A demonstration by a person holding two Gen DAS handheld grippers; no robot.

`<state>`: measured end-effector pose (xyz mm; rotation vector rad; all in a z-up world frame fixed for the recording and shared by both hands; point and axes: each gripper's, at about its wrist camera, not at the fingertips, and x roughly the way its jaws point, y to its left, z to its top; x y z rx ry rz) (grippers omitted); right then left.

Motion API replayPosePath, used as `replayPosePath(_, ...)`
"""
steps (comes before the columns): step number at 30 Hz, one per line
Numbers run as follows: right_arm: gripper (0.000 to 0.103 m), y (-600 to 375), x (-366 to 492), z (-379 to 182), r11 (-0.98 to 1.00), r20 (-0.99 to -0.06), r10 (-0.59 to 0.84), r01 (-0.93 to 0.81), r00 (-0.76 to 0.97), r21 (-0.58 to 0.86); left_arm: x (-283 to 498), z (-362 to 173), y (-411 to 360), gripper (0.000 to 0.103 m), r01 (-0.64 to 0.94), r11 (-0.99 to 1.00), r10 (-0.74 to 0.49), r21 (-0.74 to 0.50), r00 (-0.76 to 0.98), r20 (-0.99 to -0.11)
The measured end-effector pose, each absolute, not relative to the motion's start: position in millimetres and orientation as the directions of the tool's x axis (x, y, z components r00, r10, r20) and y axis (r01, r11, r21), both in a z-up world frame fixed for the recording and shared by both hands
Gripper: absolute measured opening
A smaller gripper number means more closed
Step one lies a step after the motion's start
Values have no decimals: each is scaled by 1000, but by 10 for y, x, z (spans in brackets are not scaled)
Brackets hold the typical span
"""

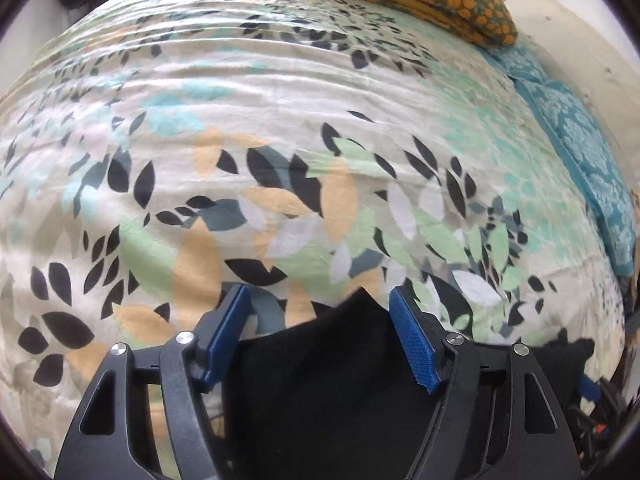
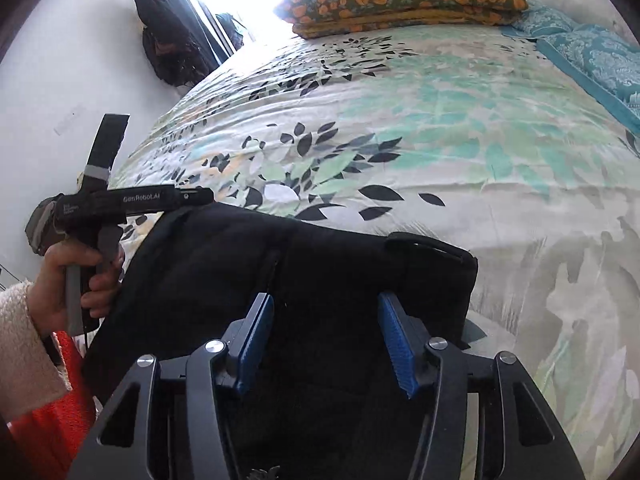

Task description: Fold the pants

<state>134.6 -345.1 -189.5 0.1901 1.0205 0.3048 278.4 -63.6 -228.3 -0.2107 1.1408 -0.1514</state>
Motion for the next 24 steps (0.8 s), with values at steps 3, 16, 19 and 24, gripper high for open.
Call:
replayPosePath(3,54,-3437,1296,-1900,948,-801,318,-151,508,281,2830,-2286,-562,75,-31,964,-228,-266,423,-877)
replayPosePath(16,60,-3588,737,-1097,929,-761,359,-127,540,348,1578,-1351,-496,77,180,956,-289,-233,430,-855)
replayPosePath(19,60,-3386,528,-1184,918,-779,395,-171,487,358,997,-1491,-719,78,300,930,-316,-210,367,-875)
replayPosePath(24,50,-3290,323,-1744,913,-851,405,-94,333,398,704,-1807,-872,78,322,936,-243,-144,293,-925)
